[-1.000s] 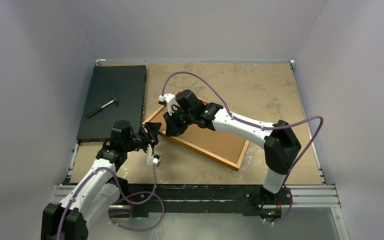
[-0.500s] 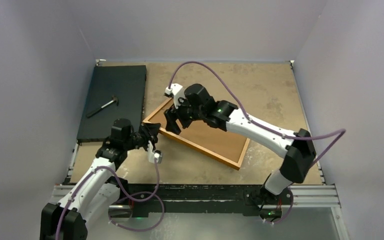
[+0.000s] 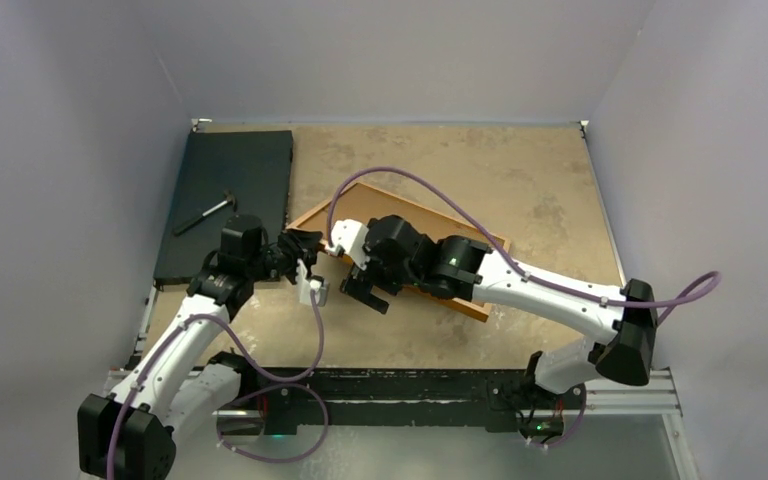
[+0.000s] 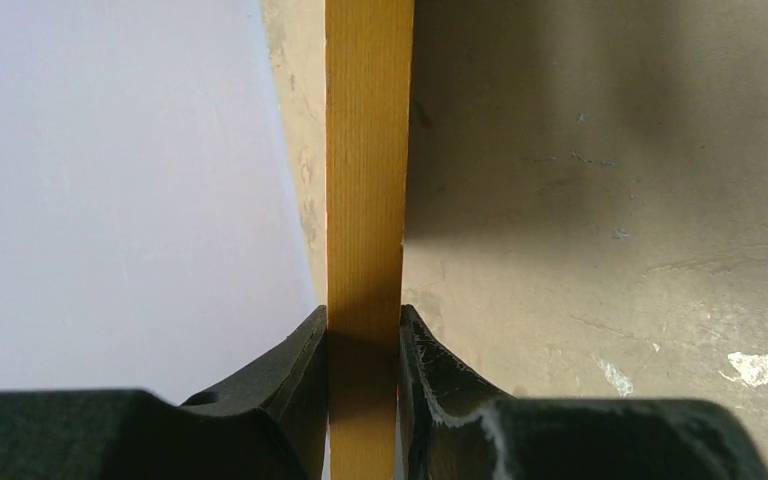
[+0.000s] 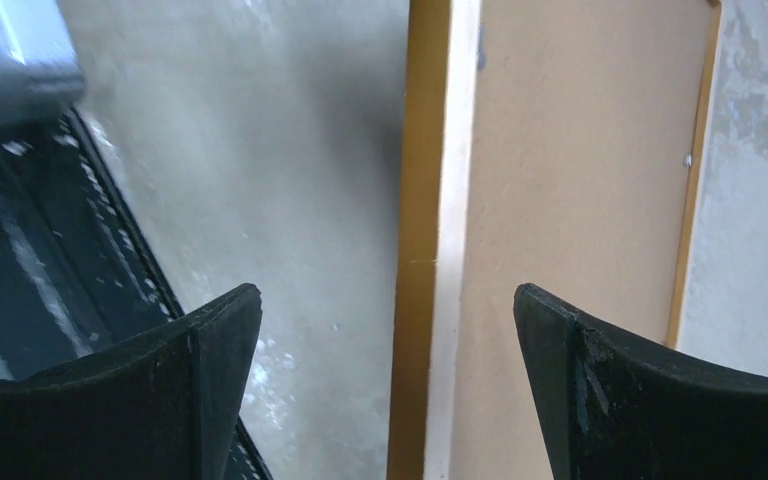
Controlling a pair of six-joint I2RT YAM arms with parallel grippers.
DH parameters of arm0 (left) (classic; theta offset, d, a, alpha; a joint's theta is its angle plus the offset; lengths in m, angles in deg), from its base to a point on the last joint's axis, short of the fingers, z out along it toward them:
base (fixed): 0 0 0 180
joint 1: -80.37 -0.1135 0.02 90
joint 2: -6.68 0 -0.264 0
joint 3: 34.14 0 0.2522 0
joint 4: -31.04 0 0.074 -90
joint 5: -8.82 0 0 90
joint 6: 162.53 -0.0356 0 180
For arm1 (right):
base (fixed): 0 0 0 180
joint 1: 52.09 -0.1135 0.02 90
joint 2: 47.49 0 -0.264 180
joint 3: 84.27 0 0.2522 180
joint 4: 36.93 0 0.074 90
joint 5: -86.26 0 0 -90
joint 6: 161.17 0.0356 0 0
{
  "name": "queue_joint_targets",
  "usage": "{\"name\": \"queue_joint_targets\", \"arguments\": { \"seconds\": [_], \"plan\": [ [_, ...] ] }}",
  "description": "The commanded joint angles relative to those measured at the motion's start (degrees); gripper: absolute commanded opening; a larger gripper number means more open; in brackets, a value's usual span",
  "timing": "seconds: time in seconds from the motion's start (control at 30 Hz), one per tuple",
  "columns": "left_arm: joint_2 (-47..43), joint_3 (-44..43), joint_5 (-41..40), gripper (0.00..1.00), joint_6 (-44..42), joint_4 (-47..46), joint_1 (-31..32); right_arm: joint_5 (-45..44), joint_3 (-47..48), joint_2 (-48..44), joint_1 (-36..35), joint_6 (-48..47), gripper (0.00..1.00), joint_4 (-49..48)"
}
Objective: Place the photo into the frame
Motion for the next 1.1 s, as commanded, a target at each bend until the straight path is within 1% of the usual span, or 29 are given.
{"name": "queue_joint_targets", "arguments": {
  "seconds": [0.0,0.07,0.1,0.17,0.23,0.27,0.3,0.47,0.5,0.53,0.6,0.63,0.67,0.7,0.73,0.83,0.93,1.0,1.07],
  "plan": [
    [0.0,-4.6,0.8,0.0,3.9,-1.2,0.0,-10.8,3.0,3.2,-2.6,-4.0,0.96,5.4],
    [0.0,-5.2,0.6,0.0,4.0,-0.6,0.0,-15.5,3.8,5.1,-3.7,-3.9,0.92,5.5],
    [0.0,-5.4,0.6,0.0,4.0,-0.4,0.0,-18.2,4.3,5.9,-4.2,-3.7,0.88,5.3],
    [-0.2,-5.5,0.5,0.0,4.1,-0.4,0.0,-23.0,5.2,6.9,-4.6,-3.0,0.76,4.8],
    [-0.3,-5.8,0.4,0.0,4.5,-0.7,0.0,-25.6,5.8,7.1,-4.9,-3.0,0.62,3.3],
    [-0.2,-5.9,0.4,0.0,4.6,-0.7,0.0,-26.5,5.9,6.9,-5.1,-3.1,0.55,2.4],
    [-0.2,-6.1,0.3,0.0,5.1,-0.9,0.0,-26.9,6.1,6.5,-5.2,-3.4,0.5,1.6],
    [-0.6,-6.3,-0.3,0.0,7.6,-3.3,0.0,-27.6,6.6,3.7,-5.6,-4.7,0.36,-2.8],
    [-0.7,-6.7,-0.5,0.0,8.4,-3.9,0.0,-27.7,6.7,3.6,-5.5,-4.5,0.31,-3.1],
    [-0.8,-7.0,-0.6,0.03,9.2,-4.2,0.0,-27.8,6.9,3.5,-5.6,-4.3,0.25,-3.3],
    [-1.4,-8.0,-0.5,0.08,12.1,-6.5,0.0,-27.9,7.4,3.5,-5.6,-3.6,0.11,-3.3],
    [-1.6,-8.3,-0.7,0.14,14.4,-8.1,0.0,-27.9,7.6,3.4,-5.6,-3.3,0.05,-3.6],
    [-1.7,-8.9,-1.0,0.22,16.5,-9.2,0.0,-27.9,7.9,3.3,-5.5,-2.9,0.0,-3.9],
    [-1.7,-9.7,-1.3,0.41,17.7,-9.0,0.0,-27.7,8.3,3.1,-5.5,-2.3,0.0,-4.1],
    [-1.6,-10.9,-1.6,0.53,18.3,-8.0,0.0,-27.0,8.7,3.0,-5.5,-2.3,0.0,-4.4],
    [-1.3,-14.5,-2.9,0.65,23.7,-6.2,0.0,-25.1,11.9,3.5,-5.6,0.1,0.0,-2.8],
    [-1.1,-18.5,-5.0,0.78,33.1,-6.2,-0.1,-23.7,16.6,4.3,-5.0,2.0,0.0,-2.4],
    [-0.4,-22.2,-6.2,0.86,39.5,-5.7,-0.2,-20.8,21.0,5.2,-3.7,4.1,0.0,-1.2],
    [0.5,-26.4,-7.9,0.89,47.2,-5.5,-0.5,-16.3,24.8,6.2,-0.9,6.6,0.0,-0.2]
  ]
}}
